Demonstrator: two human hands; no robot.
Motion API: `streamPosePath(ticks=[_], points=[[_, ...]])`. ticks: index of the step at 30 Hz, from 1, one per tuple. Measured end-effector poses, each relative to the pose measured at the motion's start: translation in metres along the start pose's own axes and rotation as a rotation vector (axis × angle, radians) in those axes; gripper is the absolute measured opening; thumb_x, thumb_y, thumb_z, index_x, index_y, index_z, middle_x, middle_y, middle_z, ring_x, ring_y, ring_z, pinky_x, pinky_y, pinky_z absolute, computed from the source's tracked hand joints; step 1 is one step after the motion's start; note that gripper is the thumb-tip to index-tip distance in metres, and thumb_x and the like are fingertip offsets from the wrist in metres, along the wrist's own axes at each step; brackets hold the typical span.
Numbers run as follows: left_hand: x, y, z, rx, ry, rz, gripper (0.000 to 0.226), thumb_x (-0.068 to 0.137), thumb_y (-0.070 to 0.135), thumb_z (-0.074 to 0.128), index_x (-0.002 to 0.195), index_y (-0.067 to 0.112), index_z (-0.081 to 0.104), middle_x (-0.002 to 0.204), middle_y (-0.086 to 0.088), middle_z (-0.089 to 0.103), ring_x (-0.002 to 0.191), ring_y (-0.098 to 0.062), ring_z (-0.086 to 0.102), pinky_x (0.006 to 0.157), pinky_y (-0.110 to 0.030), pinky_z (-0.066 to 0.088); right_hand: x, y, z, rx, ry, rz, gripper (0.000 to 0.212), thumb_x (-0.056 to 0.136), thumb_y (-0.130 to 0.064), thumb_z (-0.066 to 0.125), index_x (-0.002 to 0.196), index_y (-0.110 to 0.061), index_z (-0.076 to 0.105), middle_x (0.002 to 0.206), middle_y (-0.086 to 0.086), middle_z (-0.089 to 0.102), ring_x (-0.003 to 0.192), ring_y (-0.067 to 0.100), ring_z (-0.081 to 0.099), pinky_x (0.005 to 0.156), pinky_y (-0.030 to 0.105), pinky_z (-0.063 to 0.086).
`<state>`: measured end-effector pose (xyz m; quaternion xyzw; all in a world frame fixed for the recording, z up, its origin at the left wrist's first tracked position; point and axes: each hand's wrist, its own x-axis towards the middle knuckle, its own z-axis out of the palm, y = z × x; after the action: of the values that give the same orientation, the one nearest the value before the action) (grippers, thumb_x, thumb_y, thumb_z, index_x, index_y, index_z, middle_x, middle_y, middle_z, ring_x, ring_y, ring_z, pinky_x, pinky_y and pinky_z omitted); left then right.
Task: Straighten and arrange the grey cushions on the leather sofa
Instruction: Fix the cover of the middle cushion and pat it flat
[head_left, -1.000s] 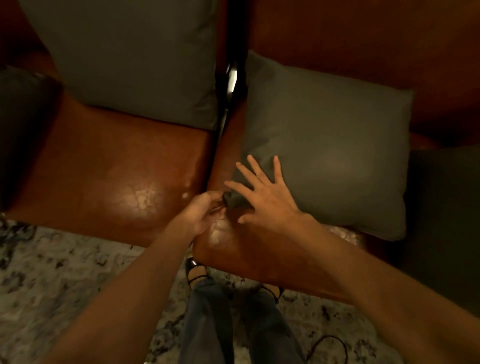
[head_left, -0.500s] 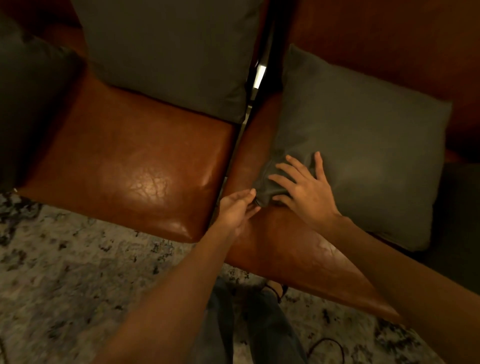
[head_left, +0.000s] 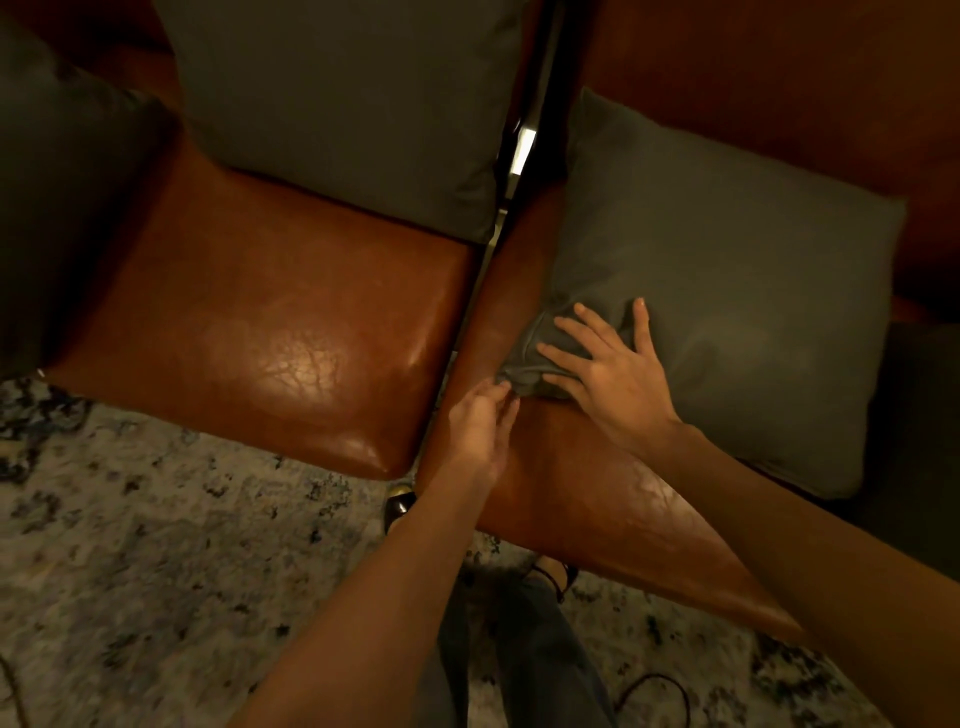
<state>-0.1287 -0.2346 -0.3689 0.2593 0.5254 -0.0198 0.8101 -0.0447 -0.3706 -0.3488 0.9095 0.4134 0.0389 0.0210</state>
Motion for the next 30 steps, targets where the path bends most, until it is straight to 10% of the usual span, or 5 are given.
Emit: streamPosePath(ticks=[7,17,22,26,30], points=[[0.009,0.013,-0.001,0.437,0.008,0.144,0.036,0.085,-0.006,0.066,0.119,-0.012,0.056,0.108,-0.020,0.064,0.100,-0.027,0.064,0.073,-0.021,0.057,-0.001,-0.001,-0.002,-0.013,0.012,-0.004,0.036,0.092,-0.042,0.056,0.121,-0.027,0.070,0.136,0.007,0.059,0.136,0.026,0.045,0.113,0.061,0.003],[-0.008,-0.025,-0.002,-0.039,0.314,0.009,0.018,0.092,-0.009,0.053,0.088,0.007,0.061,0.100,-0.013,0.063,0.089,-0.021,0.062,0.078,-0.030,0.056,-0.029,0.054,-0.022,0.128,-0.008,0.385,0.055,0.098,-0.055,0.030,0.150,-0.038,0.033,0.161,-0.002,0.026,0.149,0.026,0.019,0.114,0.063,0.003],[0.000,0.013,0.040,0.720,0.482,0.520,0.038,0.094,0.003,0.042,0.129,0.006,0.055,0.137,-0.021,0.045,0.124,-0.036,0.046,0.106,-0.041,0.037,-0.055,0.113,-0.030,0.307,0.014,0.776,0.055,0.102,-0.049,0.022,0.154,-0.033,0.023,0.164,0.001,0.015,0.152,0.024,0.006,0.118,0.059,-0.001],[-0.019,0.009,0.112,1.320,0.120,1.258,0.049,0.098,0.030,0.033,0.145,0.020,0.042,0.155,-0.013,0.032,0.144,-0.034,0.023,0.114,-0.053,0.019,-0.063,0.139,-0.031,0.387,0.066,0.934,0.055,0.104,-0.047,0.021,0.156,-0.031,0.016,0.165,0.002,0.008,0.152,0.024,0.000,0.118,0.060,-0.004],[-0.006,-0.025,0.154,1.943,-0.366,1.430,0.053,0.100,0.051,0.022,0.151,0.042,0.016,0.163,0.004,0.007,0.150,-0.028,0.000,0.112,-0.068,0.003,-0.060,0.148,-0.021,0.363,-0.012,0.937,0.052,0.104,-0.052,0.018,0.154,-0.043,0.010,0.165,-0.007,0.004,0.152,0.021,-0.005,0.114,0.063,-0.011]])
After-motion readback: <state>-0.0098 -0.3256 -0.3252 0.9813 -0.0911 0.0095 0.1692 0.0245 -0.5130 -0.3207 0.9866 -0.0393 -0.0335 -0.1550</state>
